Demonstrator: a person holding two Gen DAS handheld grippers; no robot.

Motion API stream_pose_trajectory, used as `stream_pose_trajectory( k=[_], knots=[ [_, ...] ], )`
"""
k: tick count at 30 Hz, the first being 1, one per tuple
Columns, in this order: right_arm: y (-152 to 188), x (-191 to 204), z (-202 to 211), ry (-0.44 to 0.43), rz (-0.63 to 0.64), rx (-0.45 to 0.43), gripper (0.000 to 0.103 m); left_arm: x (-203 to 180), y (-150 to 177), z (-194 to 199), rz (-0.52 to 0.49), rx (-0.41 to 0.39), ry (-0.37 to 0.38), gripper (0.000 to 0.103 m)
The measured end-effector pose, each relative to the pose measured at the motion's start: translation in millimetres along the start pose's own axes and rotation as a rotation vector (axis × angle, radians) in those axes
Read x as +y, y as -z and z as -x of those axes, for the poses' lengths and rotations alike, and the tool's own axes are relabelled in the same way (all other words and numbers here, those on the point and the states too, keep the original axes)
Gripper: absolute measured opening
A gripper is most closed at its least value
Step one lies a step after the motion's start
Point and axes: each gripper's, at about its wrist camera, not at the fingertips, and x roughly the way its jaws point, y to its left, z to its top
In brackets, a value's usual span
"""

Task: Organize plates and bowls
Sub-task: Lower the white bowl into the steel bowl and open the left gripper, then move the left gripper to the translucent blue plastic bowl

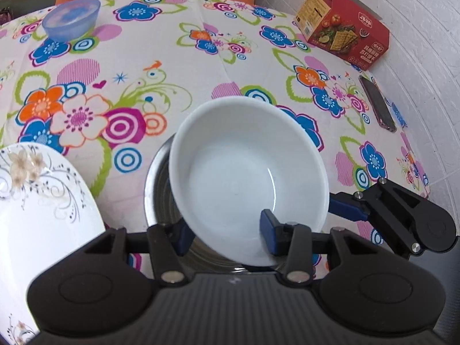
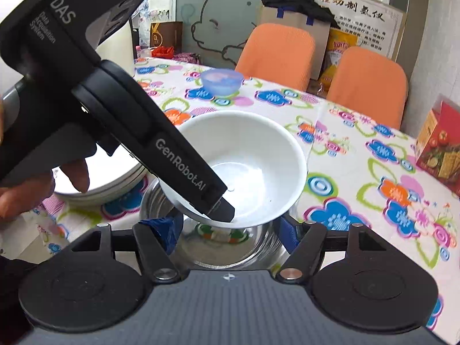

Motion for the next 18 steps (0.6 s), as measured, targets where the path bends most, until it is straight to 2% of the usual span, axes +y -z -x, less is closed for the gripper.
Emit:
stream_pose_trajectory(
  k=[4, 7, 15, 18],
  knots=[
    [7, 3, -6, 0.01, 0.018, 0.021, 0.055, 1, -2, -4, -0.024, 0.008, 0.013, 0.062],
    [13, 3, -3, -0.007, 0.012, 0.021, 0.055, 0, -7, 0, -0.048, 0.041, 0.026, 0.069],
    [19, -4, 10, 0.014, 0.005, 0.022, 0.055, 8, -22, 11, -0.064, 0.169, 0.093, 0.071],
    [22, -10, 15, 0.031, -0.013, 0.02, 0.055, 10, -20, 26, -0.072, 0.141, 0.089, 0.071]
  ],
)
